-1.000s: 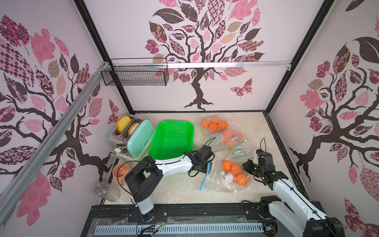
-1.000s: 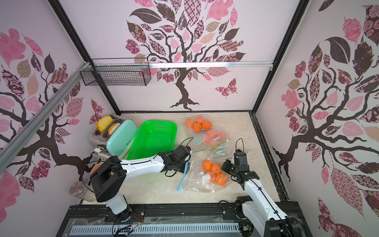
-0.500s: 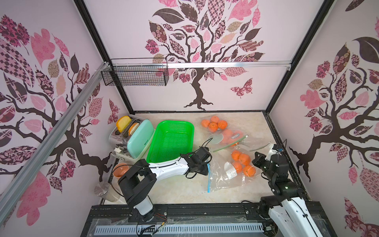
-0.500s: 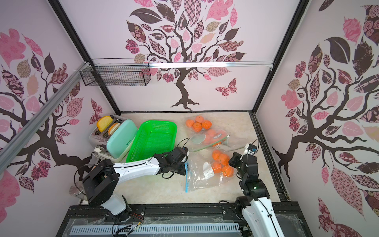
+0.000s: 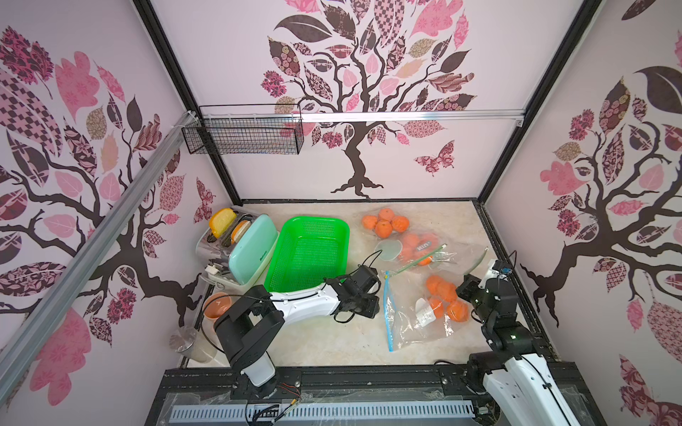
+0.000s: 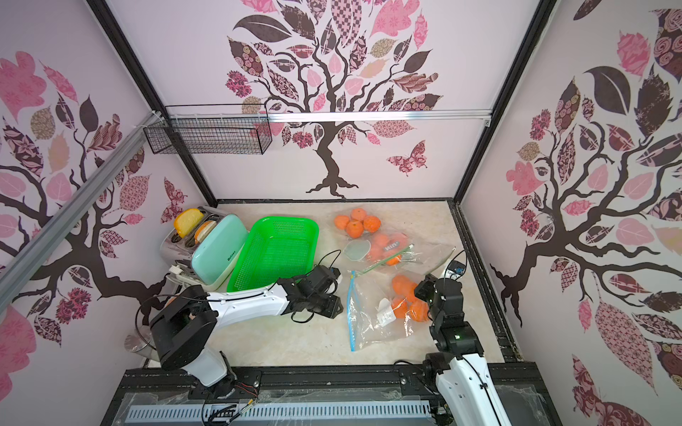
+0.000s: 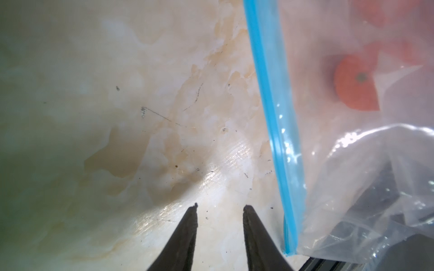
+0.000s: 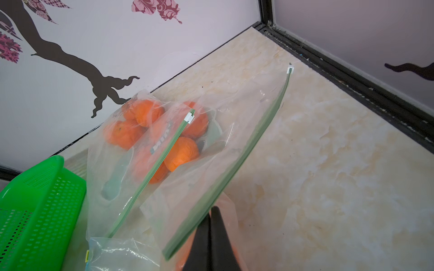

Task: Open the zip-top bag and take out the orange
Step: Open the zipper of the food storage bag at the center of the board.

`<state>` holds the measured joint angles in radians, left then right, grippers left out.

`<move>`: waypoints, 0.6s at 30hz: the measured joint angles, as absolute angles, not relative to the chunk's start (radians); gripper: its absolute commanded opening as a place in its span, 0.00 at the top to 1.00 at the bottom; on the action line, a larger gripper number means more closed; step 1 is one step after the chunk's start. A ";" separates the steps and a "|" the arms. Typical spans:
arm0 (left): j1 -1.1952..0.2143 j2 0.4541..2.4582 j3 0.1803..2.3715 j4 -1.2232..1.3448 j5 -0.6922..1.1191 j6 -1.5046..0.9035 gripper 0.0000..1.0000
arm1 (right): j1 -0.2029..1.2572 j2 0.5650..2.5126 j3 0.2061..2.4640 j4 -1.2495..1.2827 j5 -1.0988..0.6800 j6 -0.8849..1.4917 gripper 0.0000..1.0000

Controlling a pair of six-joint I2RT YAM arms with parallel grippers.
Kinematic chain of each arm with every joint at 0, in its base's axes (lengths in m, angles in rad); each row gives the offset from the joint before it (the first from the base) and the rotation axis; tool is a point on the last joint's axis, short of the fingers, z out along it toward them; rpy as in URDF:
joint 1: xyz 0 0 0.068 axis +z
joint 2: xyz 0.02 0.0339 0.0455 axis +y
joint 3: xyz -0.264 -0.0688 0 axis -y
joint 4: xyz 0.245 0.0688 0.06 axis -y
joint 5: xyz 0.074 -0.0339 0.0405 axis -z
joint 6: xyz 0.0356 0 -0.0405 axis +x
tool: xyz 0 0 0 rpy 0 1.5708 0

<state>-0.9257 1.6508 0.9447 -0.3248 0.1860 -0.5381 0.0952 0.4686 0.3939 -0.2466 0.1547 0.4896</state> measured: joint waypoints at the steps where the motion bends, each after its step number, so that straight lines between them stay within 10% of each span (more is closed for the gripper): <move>1: -0.927 1.651 0.940 -0.309 0.197 -0.539 0.74 | 0.095 0.459 0.394 -0.245 0.152 0.490 1.00; 18: -0.986 1.691 0.861 0.051 0.361 -0.503 0.75 | 0.095 0.458 0.391 -0.243 0.149 0.501 1.00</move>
